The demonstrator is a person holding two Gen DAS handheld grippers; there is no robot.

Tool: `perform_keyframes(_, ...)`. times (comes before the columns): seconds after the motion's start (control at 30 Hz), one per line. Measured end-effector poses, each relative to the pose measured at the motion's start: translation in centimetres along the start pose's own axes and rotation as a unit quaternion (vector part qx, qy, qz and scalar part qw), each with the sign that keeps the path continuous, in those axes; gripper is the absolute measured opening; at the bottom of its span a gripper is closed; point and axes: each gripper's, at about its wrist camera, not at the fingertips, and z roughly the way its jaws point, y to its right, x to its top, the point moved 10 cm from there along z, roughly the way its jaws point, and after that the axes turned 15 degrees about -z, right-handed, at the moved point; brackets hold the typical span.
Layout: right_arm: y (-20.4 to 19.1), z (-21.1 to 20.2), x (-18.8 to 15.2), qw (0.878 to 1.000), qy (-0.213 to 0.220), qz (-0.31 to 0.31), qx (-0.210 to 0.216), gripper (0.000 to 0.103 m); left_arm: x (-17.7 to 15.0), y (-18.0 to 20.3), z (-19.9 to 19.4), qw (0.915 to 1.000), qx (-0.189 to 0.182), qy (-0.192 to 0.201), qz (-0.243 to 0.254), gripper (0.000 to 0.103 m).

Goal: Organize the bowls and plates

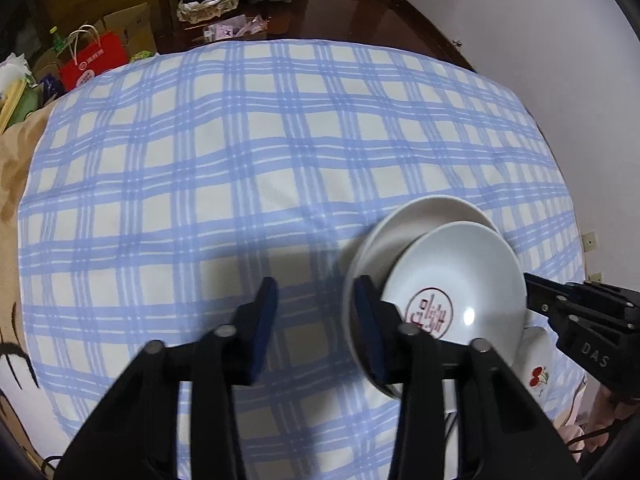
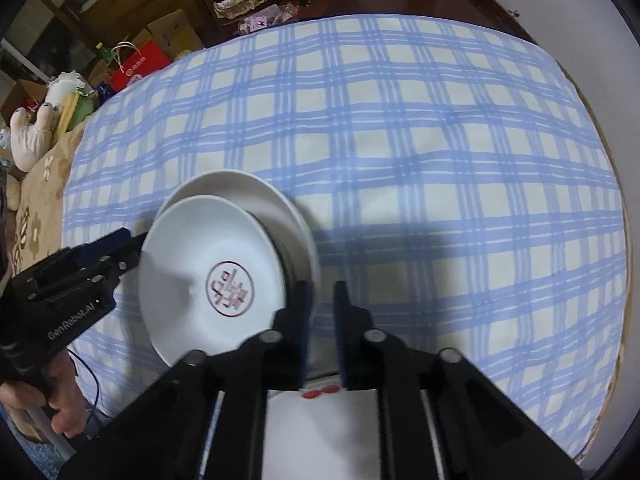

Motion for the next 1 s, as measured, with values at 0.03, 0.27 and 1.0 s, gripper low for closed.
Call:
perform_keyframes(0.03, -0.2, 0.0, 0.0, 1.000, 0.002, 0.001, 0.002, 0.006, -0.1, 0.3, 0.0, 1.0000, -0.006, -0.004, 0.003, 0.023)
perform_keyframes(0.27, -0.3, 0.4, 0.2, 0.999, 0.011, 0.031, 0.016, 0.006, -0.4, 1.1, 0.4, 0.9982, -0.051, -0.023, -0.022, 0.005)
perform_keyframes(1.0, -0.2, 0.7, 0.4, 0.998, 0.026, 0.041, 0.032, 0.006, -0.4, 1.2, 1.1, 0.9980, -0.051, -0.025, -0.027, 0.005)
